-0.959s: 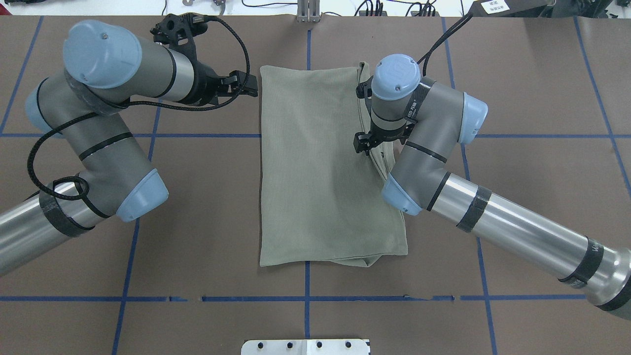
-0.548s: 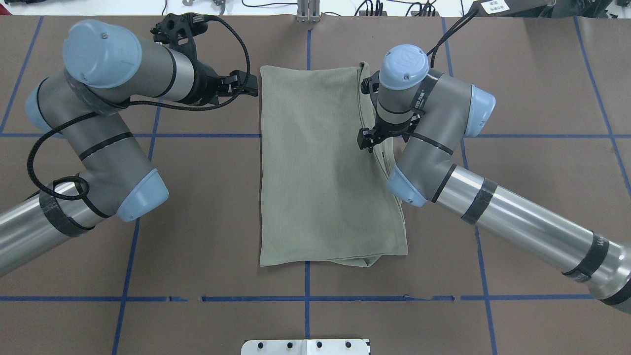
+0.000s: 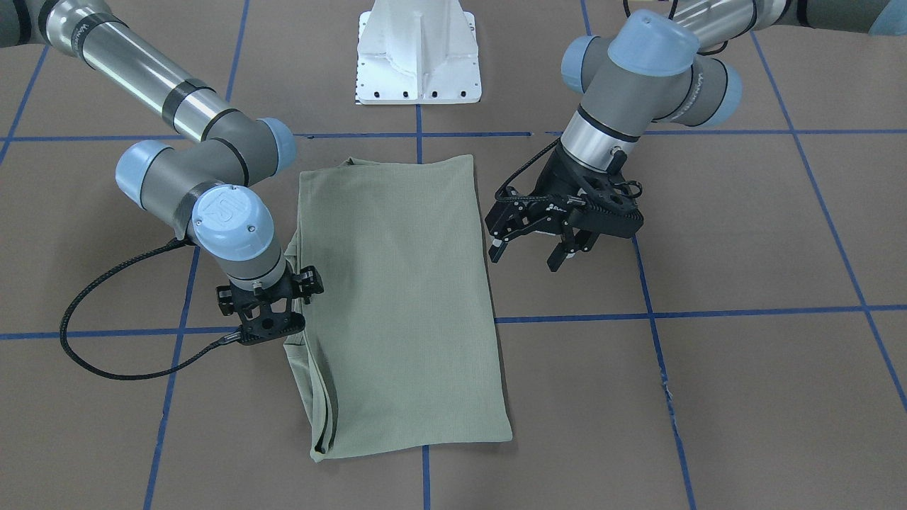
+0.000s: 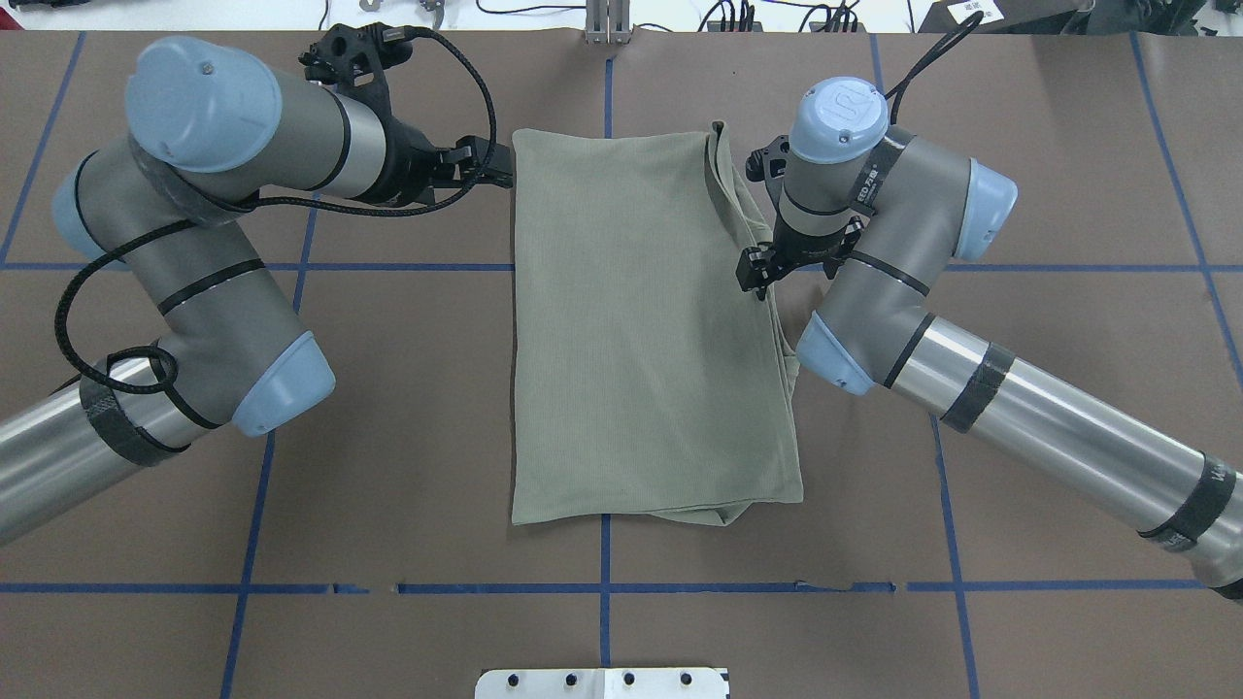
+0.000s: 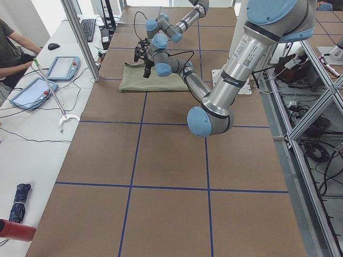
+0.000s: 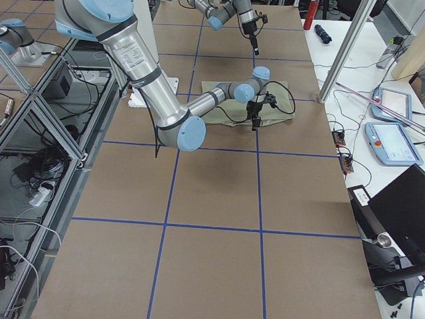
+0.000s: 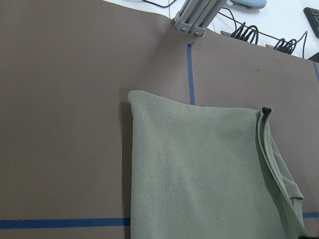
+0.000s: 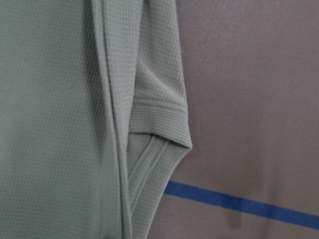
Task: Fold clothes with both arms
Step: 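Press and smooth the side edge with the right gripper, then move both grippers to the shirt's near end, left to its near corner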
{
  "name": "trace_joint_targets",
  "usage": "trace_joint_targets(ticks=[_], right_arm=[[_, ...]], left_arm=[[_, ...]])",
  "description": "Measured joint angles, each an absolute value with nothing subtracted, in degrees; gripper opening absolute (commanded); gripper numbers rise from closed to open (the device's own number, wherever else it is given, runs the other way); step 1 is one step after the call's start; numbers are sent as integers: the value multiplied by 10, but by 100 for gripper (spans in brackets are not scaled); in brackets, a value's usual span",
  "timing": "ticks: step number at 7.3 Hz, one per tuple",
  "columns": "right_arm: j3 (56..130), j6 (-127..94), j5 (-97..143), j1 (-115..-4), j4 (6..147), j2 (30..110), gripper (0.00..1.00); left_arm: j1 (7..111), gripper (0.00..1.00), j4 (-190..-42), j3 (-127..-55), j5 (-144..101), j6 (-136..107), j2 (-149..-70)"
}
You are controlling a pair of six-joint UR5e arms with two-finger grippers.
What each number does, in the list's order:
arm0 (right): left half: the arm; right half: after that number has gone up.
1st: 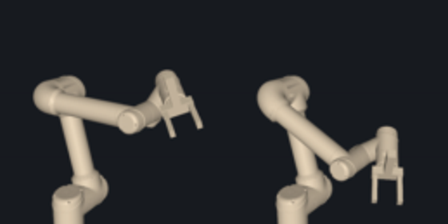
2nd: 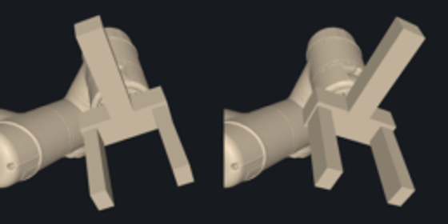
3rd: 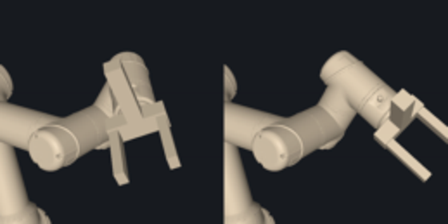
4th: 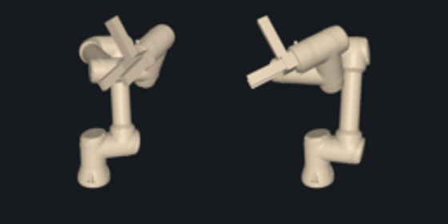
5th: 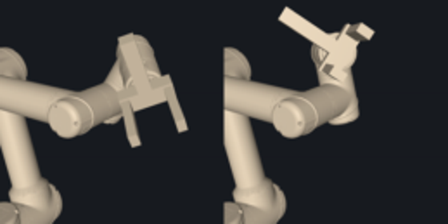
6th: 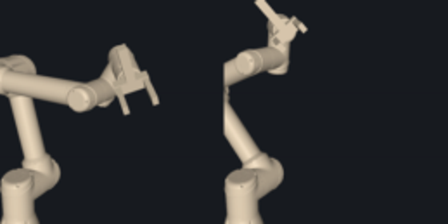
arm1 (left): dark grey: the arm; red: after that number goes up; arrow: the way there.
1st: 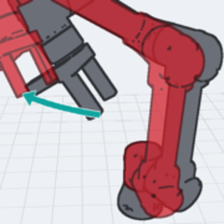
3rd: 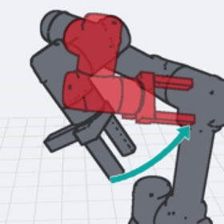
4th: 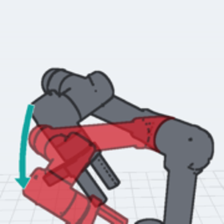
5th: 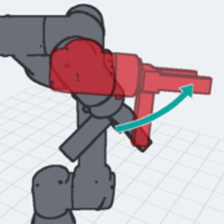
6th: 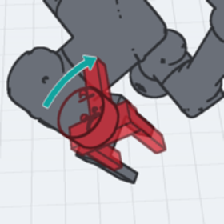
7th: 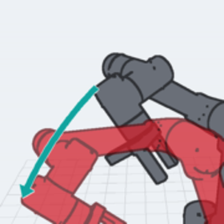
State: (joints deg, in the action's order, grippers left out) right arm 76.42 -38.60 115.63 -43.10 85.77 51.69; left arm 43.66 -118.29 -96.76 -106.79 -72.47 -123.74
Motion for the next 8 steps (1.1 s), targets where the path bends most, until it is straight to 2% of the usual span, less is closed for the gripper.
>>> trace_joint_targets(ticks=[5,6,8], right_arm=[[778,-385,1165,-447,858,502,100],[807,-389,1168,-448,861,512,100],[909,-405,1171,-447,863,573,100]], left_arm=[[435,100,-1183,-966,-1070,-724,-1237],[423,100,-1181,-965,-1078,-741,-1235],[375,100,-1178,-967,-1106,-830,-1227]])
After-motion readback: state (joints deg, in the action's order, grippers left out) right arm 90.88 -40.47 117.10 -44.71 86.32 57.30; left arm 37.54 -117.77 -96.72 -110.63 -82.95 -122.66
